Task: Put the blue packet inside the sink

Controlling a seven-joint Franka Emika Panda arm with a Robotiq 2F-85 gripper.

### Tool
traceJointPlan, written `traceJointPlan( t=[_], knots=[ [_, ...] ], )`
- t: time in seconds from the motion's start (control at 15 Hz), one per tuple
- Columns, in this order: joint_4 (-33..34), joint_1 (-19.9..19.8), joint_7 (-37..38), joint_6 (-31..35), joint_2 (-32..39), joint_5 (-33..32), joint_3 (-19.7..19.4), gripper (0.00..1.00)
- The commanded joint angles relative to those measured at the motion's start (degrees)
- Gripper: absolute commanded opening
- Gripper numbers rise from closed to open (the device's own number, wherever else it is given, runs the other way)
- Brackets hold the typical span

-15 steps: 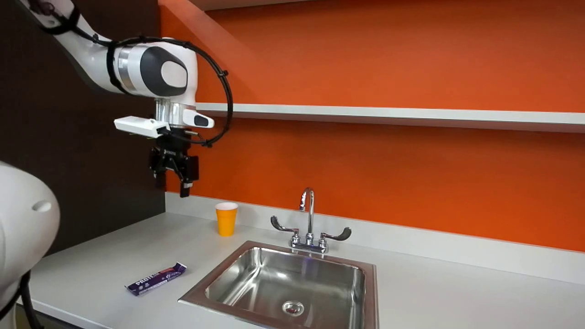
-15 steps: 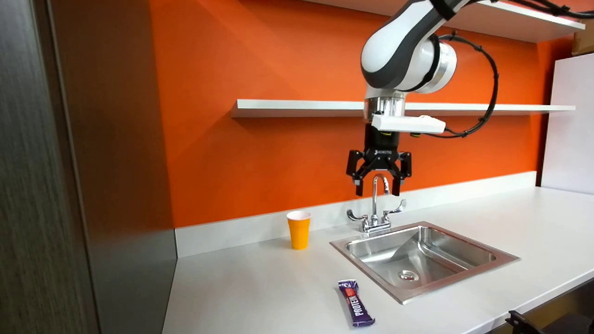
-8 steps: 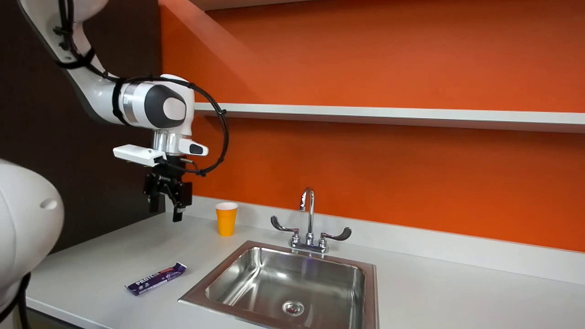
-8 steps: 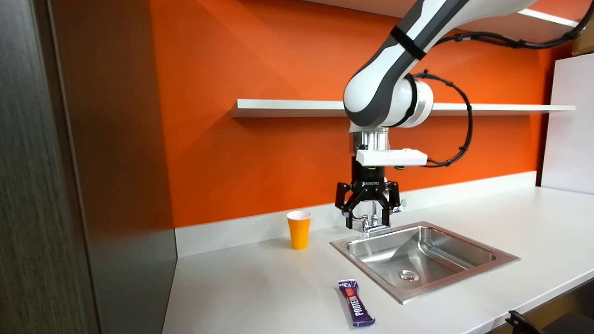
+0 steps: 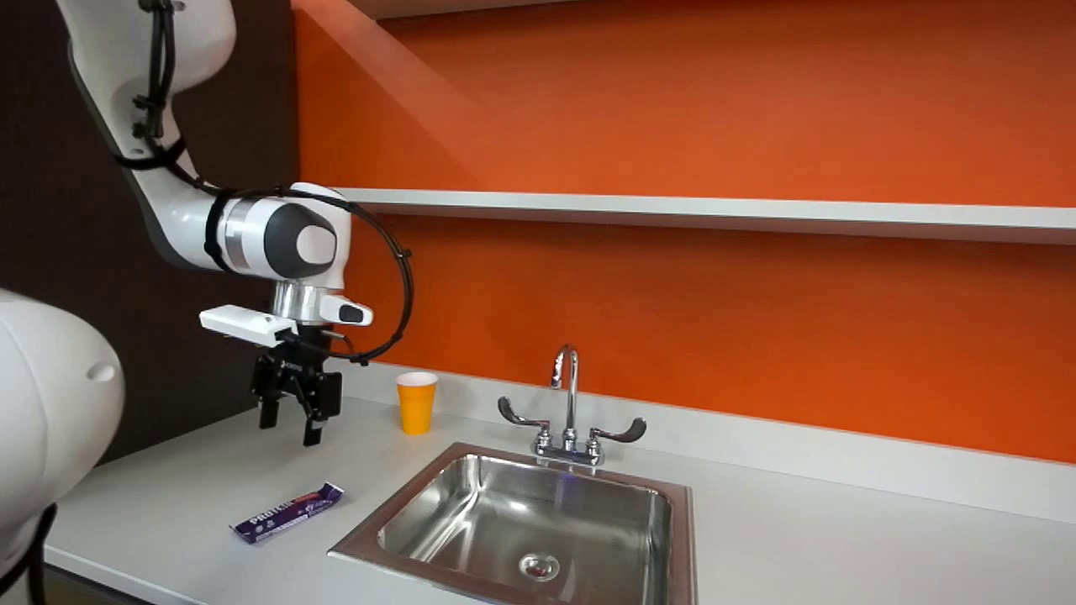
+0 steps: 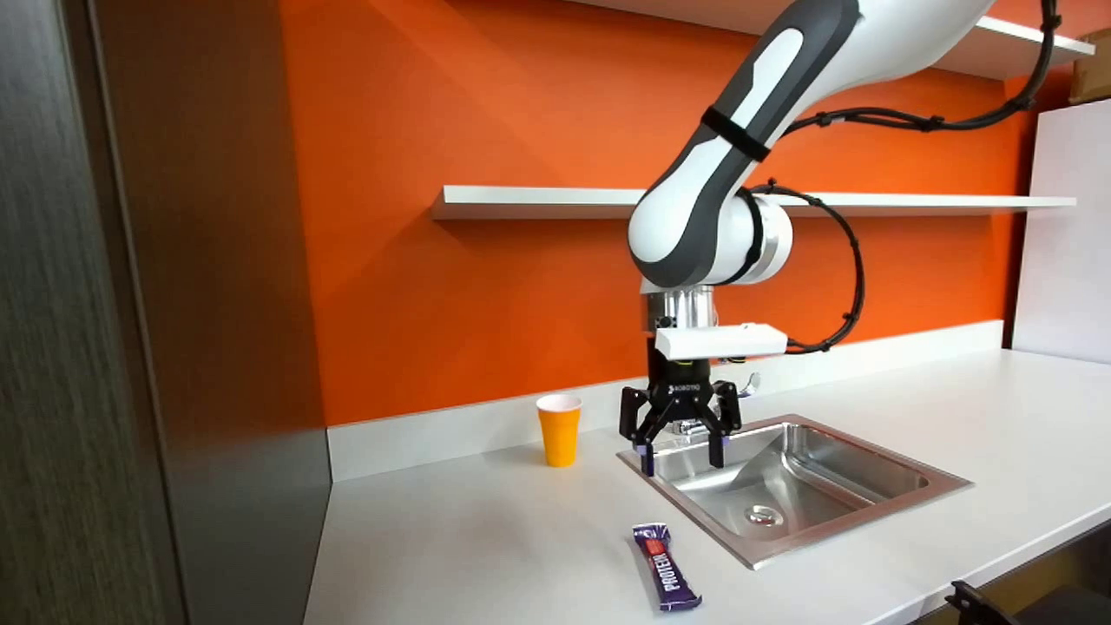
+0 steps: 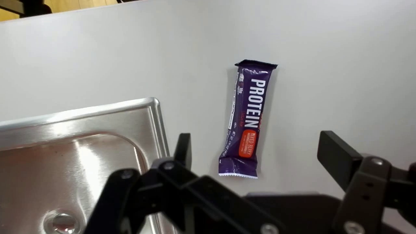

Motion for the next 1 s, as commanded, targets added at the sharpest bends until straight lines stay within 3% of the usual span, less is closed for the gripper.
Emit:
traceJointPlan(
  t=[0.0,0.93],
  knots=[
    [-0.5,0.8,1.3,3.8,2.7,0.8,0.5,1.00],
    [-0.8,3.8,5.5,15.5,13.4,-1.8,-0.1,1.00]
  ],
)
